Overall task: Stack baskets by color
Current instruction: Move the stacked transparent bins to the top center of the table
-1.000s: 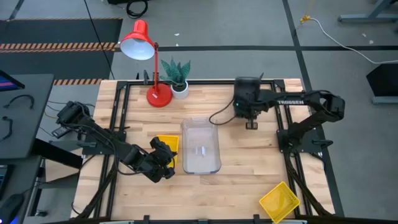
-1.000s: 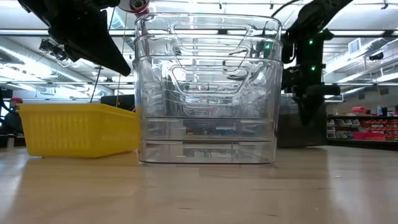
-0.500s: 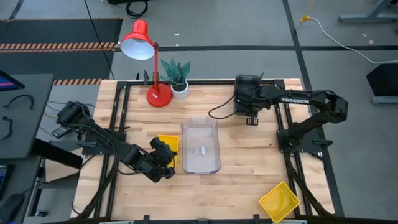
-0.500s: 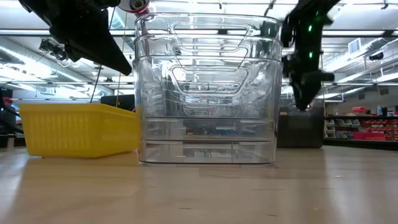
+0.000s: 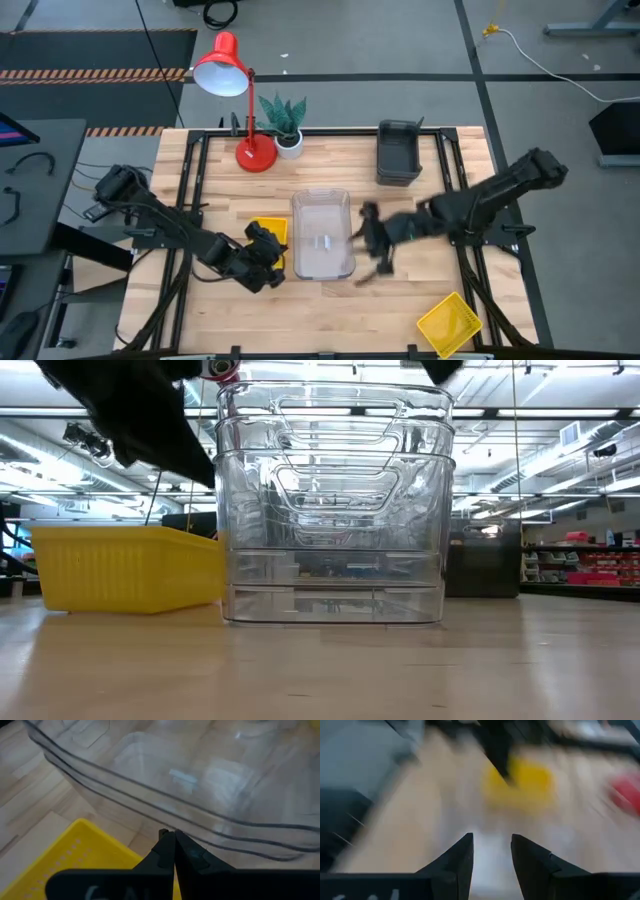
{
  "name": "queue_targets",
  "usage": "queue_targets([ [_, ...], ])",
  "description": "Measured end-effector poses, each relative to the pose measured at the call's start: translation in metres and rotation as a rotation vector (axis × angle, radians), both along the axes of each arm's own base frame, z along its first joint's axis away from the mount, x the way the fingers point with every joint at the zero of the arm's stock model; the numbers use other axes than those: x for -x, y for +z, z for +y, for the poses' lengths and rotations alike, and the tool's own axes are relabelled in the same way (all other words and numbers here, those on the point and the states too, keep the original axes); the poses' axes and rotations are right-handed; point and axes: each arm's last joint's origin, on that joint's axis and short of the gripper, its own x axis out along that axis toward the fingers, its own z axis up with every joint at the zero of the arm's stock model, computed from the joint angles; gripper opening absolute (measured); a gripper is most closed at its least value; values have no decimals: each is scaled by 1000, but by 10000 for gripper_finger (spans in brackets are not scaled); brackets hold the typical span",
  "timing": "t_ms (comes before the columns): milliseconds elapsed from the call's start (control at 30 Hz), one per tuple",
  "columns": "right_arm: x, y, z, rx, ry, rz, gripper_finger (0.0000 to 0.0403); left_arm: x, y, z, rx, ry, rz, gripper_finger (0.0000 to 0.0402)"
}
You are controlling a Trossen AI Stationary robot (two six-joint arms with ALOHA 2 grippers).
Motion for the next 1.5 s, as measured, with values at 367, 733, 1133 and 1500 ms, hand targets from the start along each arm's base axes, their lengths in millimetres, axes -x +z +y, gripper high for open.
queue_targets([
  [367, -46, -16, 66, 46, 33, 233, 153, -51, -31, 29, -22, 25, -30, 7],
  [733, -61, -51, 74, 165, 15, 586, 213, -86, -40, 57, -29, -79, -126, 7],
  [1133, -82, -61, 18, 211, -28, 669, 20, -42, 20, 29, -85, -188, -143, 7],
  [1500, -105, -59, -108, 126, -202, 645, 24, -12, 31, 1, -204, -137, -150, 7],
])
